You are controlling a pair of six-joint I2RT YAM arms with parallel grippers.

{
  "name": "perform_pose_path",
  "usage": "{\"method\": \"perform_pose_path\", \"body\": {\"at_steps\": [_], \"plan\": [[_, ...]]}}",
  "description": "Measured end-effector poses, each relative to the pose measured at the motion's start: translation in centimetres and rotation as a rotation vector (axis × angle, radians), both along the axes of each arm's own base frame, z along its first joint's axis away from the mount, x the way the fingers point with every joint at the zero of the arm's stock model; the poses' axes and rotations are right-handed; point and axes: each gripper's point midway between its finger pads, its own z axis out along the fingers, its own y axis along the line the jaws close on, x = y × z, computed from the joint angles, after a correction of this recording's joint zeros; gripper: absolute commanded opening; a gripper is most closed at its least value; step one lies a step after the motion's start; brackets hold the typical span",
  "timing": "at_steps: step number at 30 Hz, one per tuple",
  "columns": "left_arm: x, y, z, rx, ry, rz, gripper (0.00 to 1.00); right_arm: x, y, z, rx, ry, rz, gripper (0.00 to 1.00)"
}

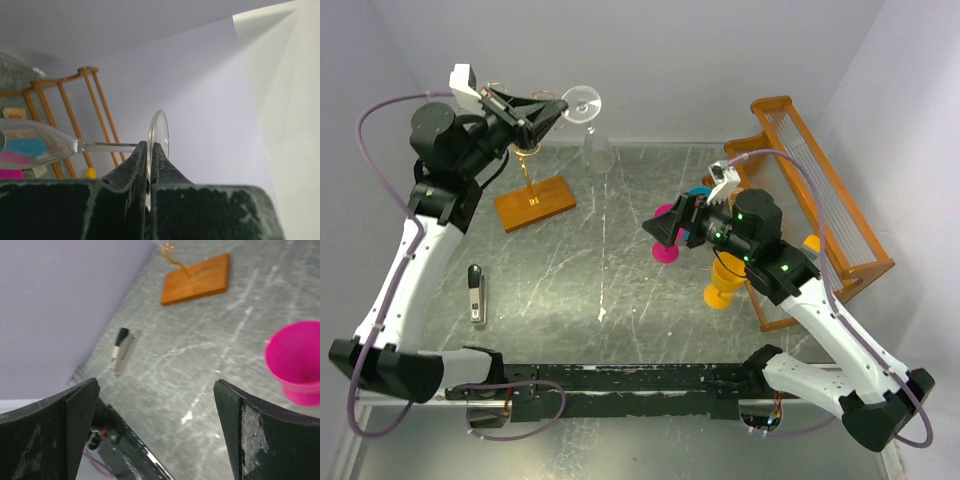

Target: Take the wine glass off the wine glass rack

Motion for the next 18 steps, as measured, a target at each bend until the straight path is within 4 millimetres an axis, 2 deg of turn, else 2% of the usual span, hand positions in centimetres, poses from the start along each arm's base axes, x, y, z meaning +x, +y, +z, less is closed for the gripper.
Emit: {"method": "perform_pose_path", "body": {"at_steps": [4, 10, 12, 15, 18], "plan": [[-2.9, 0.2, -1.0, -0.031, 0.04, -0.044, 0.07, 0.9, 3.1, 0.6, 0.166, 0.037, 0.068, 1.0], [-5.1, -0.2, -2.1, -0.1, 0.105, -0.129, 0.07, 2.6, 6.7, -2.1, 0.356, 0.176, 0.135, 0.99], [-5.6, -0.4, -2.6, -0.125, 0.127, -0.157, 0.07, 3.1, 7.4, -2.3, 0.409, 0.202, 0.147, 0.99], [-6.2, -0.5, -3.2, -0.156, 0.162, -0.187, 0.07, 3.5, 7.9, -1.4, 0.498, 0.194, 0.158, 0.95], [-6.8, -0.6, -2.9, -0.179, 0.171, -0.21, 0.07, 3.4, 7.8, 0.1, 0.586, 0.162, 0.169, 0.88]]}}
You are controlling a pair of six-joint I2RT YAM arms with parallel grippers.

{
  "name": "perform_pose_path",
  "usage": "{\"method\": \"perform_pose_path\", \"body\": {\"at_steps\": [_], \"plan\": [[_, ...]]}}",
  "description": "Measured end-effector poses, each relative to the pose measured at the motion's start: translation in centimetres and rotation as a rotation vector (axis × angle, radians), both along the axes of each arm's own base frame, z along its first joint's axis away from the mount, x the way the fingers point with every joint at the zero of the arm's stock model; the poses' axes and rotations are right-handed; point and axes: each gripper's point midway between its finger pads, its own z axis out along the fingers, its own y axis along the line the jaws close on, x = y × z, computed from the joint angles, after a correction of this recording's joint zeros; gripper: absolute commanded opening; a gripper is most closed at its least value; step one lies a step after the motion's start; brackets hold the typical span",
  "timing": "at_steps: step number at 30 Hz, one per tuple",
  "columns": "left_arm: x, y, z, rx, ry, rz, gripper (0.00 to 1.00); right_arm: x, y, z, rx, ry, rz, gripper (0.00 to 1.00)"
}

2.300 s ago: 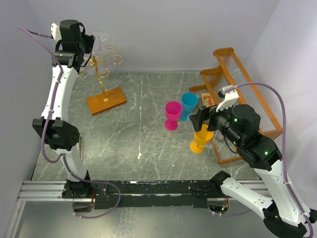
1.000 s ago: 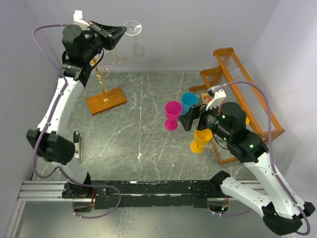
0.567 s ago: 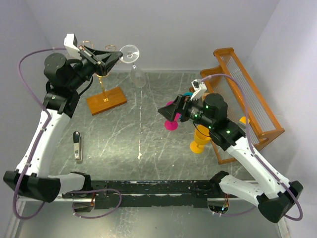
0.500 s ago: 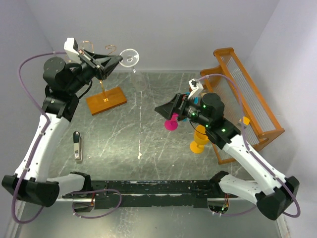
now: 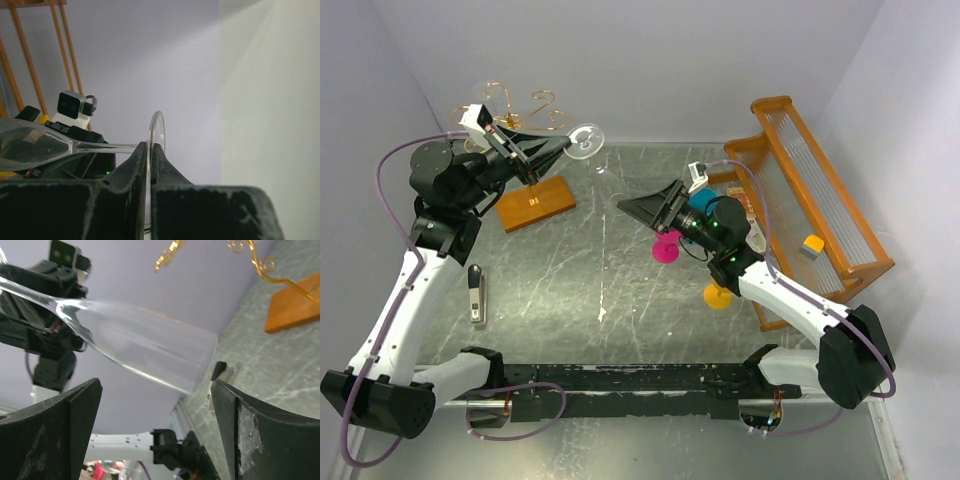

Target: Take the wine glass off the wine glass rack

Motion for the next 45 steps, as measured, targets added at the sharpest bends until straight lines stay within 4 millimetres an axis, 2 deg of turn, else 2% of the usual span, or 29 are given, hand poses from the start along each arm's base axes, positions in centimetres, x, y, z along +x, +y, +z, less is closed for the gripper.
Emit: {"method": "perform_pose_path", "body": {"at_steps": [7, 13, 18, 23, 30, 39, 40, 41, 45], "plan": [[-1.9, 0.3, 1.9, -0.054, -0.035, -0.032, 0.07, -0.4, -0.6, 2.3, 0.158, -0.022, -0.006, 0.79], [-2.7, 0.4, 1.5, -0.106, -0.012, -0.056, 0.07, -1.0, -1.3, 3.8, 0.251, -0.048, -0.002, 0.7], [-3.3, 0.7, 2.2, -0.162, -0.024, -0.072, 0.07, -1.2, -1.6, 4.8, 0.305, -0.069, 0.002, 0.51], [-4.8, 1.4, 3.1, -0.247, -0.053, -0.086, 0.07, -1.9, -2.0, 6.2, 0.359, -0.114, 0.026, 0.41], [-5.8, 2.5, 3.5, -0.343, -0.12, -0.081, 0.07, -2.9, -2.8, 8.4, 0.427, -0.185, 0.046, 0.27], [-6.8, 3.8, 4.1, -0.419, -0.211, -0.052, 0.07, -5.1, -4.1, 12.8, 0.546, -0.306, 0.098, 0.04], [-6.8, 3.9, 4.1, -0.424, -0.214, -0.05, 0.09, -5.4, -4.3, 13.2, 0.557, -0.32, 0.104, 0.0], [-6.8, 4.0, 4.1, -0.428, -0.216, -0.048, 0.14, -5.8, -4.5, 13.7, 0.57, -0.334, 0.114, 0.0], [-6.6, 3.9, 3.7, -0.423, -0.191, -0.045, 0.45, -7.3, -5.0, 15.4, 0.596, -0.396, 0.146, 0.0]]}}
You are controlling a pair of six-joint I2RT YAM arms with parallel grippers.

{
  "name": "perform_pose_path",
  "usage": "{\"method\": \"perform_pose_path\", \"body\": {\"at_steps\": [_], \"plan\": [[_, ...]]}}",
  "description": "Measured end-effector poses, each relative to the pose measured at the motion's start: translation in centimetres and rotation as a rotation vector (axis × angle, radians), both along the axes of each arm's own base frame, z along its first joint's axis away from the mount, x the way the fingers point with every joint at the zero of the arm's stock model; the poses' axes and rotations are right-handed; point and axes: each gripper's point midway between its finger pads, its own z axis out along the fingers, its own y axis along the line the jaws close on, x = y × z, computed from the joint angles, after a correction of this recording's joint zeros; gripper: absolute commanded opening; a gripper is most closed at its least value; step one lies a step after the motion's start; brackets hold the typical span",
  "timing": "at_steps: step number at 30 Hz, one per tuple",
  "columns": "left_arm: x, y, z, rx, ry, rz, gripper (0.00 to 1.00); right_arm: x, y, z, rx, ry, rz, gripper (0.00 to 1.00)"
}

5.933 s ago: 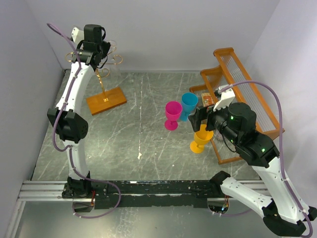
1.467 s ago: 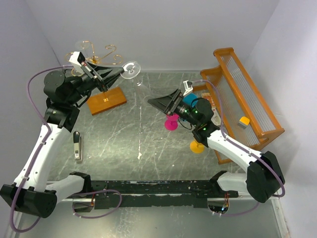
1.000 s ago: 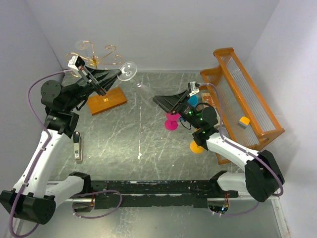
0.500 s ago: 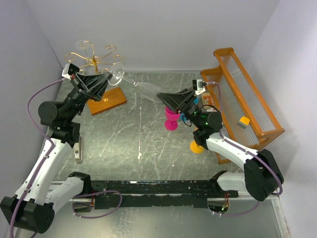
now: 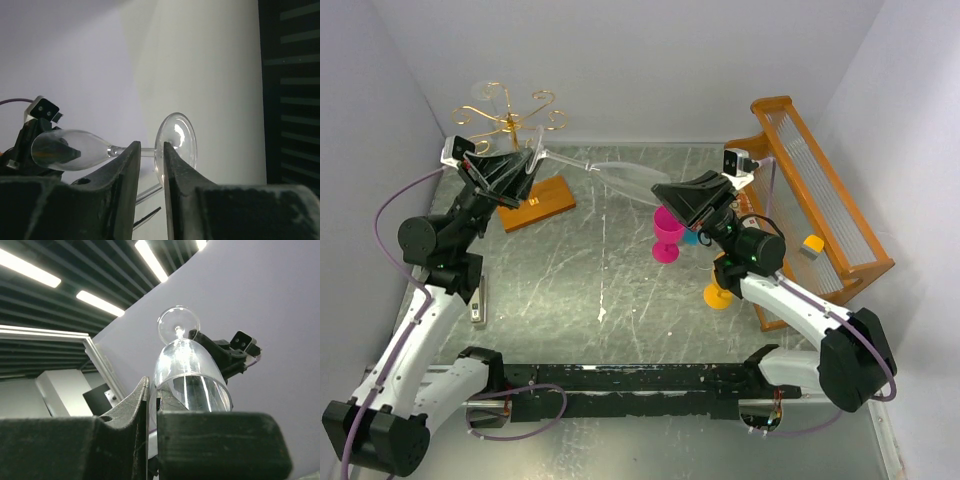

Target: Take the wine glass off the wine glass rack

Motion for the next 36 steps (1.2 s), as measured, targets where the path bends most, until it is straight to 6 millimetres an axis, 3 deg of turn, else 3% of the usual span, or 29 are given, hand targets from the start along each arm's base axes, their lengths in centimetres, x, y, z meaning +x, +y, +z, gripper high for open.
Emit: {"method": "perform_pose_path", "body": {"at_steps": [2, 5, 7, 8, 13, 20, 24, 30, 36], "plan": [[-0.2, -0.2, -0.5, 0.028, 0.018, 0.0, 0.6, -0.4, 0.0, 0.3, -0.002, -0.015, 0.004, 0.0], [-0.9, -0.6, -1.7, 0.089, 0.037, 0.003, 0.75, -0.4, 0.2, 0.0, -0.025, -0.01, 0.0, 0.0], [-1.4, -0.8, -2.5, 0.132, 0.043, 0.021, 0.95, -0.5, 0.3, -0.1, -0.043, -0.007, -0.006, 0.0], [-1.5, -0.8, -3.0, 0.157, 0.05, 0.034, 1.0, -0.5, 0.3, -0.1, -0.051, -0.009, -0.01, 0.0], [-1.4, -0.7, -5.4, 0.292, 0.087, 0.126, 1.0, -0.8, -0.2, 0.1, -0.093, -0.022, -0.049, 0.0], [-1.4, 0.4, -7.2, 0.573, 0.099, 0.304, 1.0, -0.1, -2.0, -0.8, -0.211, -0.009, -0.162, 0.0], [-1.8, 2.1, -8.5, 0.722, 0.119, 0.422, 1.0, 0.9, -2.7, -2.8, -0.331, 0.027, -0.255, 0.0], [-2.2, 4.9, -9.8, 0.873, 0.15, 0.579, 1.0, 0.7, -2.9, -6.4, -0.544, 0.064, -0.311, 0.0], [-1.6, 6.4, -10.4, 0.976, 0.162, 0.654, 1.0, 0.6, -3.4, -7.8, -0.793, 0.049, -0.351, 0.0]]}}
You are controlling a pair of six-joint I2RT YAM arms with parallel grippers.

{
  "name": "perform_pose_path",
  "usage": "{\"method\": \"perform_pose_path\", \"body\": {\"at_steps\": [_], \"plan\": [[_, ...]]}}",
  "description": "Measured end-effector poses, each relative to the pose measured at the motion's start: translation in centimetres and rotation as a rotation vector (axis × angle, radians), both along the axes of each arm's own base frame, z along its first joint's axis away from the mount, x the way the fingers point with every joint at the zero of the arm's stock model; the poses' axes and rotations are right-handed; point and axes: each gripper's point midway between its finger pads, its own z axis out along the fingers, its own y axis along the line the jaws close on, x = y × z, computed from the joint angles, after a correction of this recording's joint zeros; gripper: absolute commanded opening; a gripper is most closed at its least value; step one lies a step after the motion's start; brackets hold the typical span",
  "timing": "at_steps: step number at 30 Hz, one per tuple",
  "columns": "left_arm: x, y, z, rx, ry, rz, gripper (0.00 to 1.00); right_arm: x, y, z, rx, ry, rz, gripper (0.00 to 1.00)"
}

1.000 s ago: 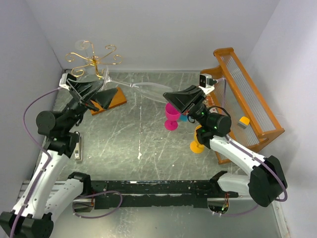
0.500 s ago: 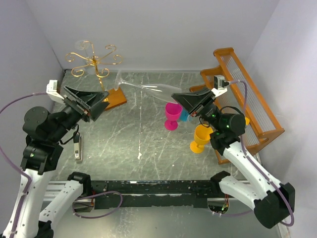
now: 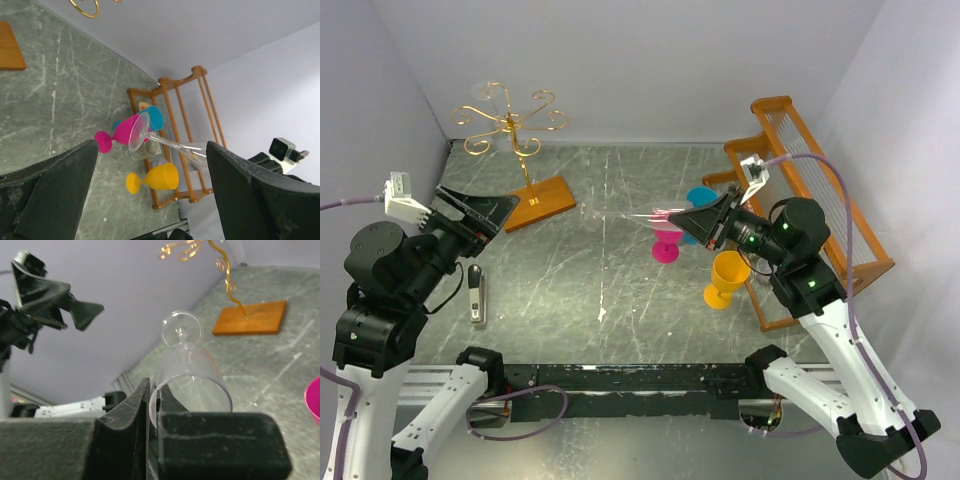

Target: Take the wine glass off the wine glass rack

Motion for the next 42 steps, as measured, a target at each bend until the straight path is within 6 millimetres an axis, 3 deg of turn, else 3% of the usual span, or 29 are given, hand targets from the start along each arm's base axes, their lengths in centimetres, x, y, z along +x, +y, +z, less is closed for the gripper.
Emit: {"method": "perform_pose_path", "body": {"at_steps": [4, 8, 17, 20, 23, 31, 42], "plan": [[0.1, 0.3, -0.4, 0.034, 0.004, 0.011, 1.0, -0.2, -0.2, -1.5, -0.15, 0.03, 0.022, 0.0], [0.2, 0.3, -0.6, 0.043, 0.007, 0.01, 1.0, -0.5, -0.2, -4.5, -0.284, 0.116, 0.059, 0.0], [0.4, 0.2, -0.7, 0.046, 0.012, 0.009, 1.0, -1.6, 0.1, -14.0, -0.638, 0.392, 0.079, 0.0], [0.3, 0.2, -0.8, 0.048, 0.018, 0.009, 1.0, -1.8, -0.5, -17.4, -0.787, 0.473, 0.04, 0.0], [0.3, 0.3, -1.2, 0.052, 0.032, 0.009, 1.0, -1.5, -1.9, -19.2, -0.892, 0.52, -0.035, 0.0], [0.1, 0.4, -1.6, 0.067, 0.046, 0.008, 1.0, 1.3, -4.3, -19.0, -0.989, 0.517, -0.237, 0.0], [0.1, 0.7, -1.5, 0.097, 0.043, 0.021, 0.99, 4.1, -4.7, -19.3, -1.046, 0.492, -0.347, 0.0]]}}
